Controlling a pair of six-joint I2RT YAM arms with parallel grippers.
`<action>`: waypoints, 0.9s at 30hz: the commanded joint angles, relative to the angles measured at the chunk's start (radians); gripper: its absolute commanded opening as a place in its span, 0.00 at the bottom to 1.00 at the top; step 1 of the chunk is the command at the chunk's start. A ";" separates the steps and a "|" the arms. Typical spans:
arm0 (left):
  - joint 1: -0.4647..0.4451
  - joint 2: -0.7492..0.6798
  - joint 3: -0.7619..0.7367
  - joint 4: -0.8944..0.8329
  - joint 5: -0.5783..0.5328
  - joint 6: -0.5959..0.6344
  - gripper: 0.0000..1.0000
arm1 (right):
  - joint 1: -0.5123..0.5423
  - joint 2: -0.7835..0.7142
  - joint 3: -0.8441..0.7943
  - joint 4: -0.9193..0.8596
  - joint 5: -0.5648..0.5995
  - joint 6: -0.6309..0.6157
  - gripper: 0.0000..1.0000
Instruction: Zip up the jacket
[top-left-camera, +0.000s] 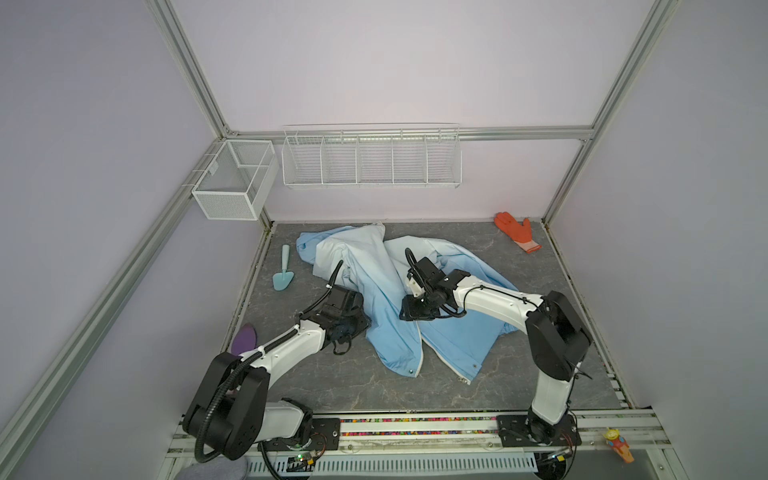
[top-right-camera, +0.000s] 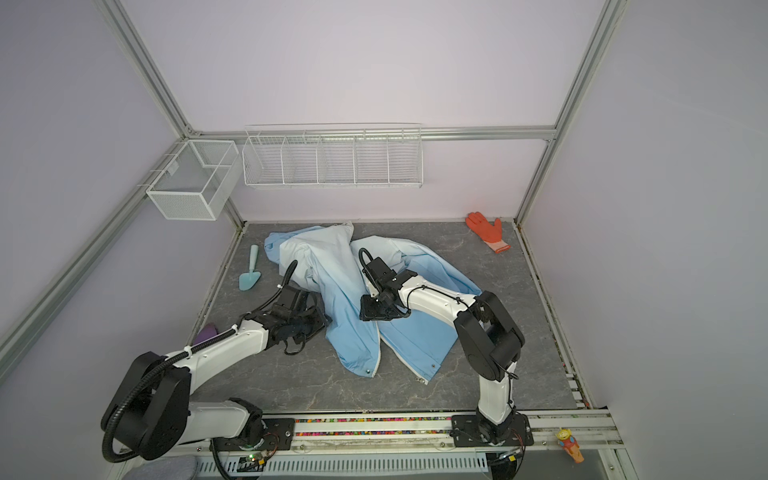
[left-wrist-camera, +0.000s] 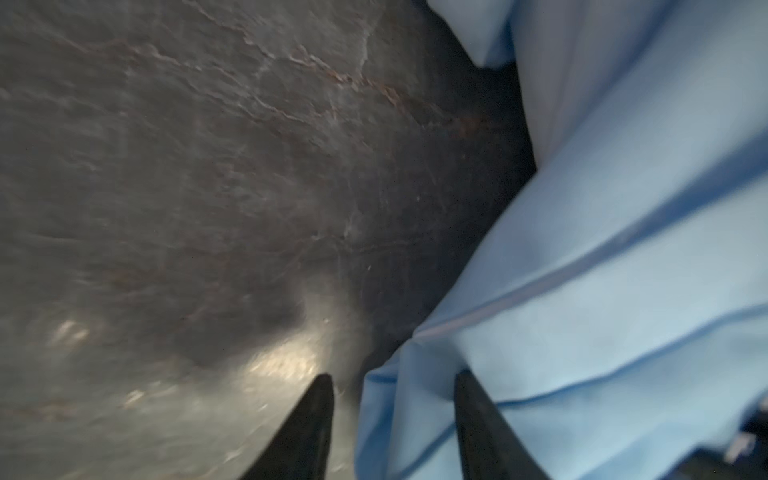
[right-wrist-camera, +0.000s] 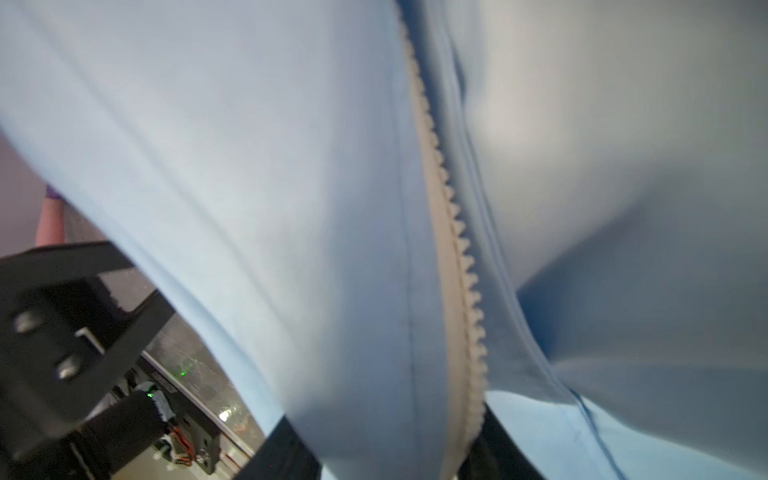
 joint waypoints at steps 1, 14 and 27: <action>-0.004 0.036 0.004 0.112 0.030 -0.020 0.13 | -0.010 0.002 0.031 0.045 -0.030 0.023 0.36; 0.251 -0.110 0.142 -0.191 -0.087 0.161 0.00 | -0.064 0.022 0.090 0.197 -0.215 0.086 0.14; 0.374 -0.082 0.220 -0.302 -0.082 0.210 0.00 | -0.111 0.013 0.108 0.123 -0.089 0.078 0.65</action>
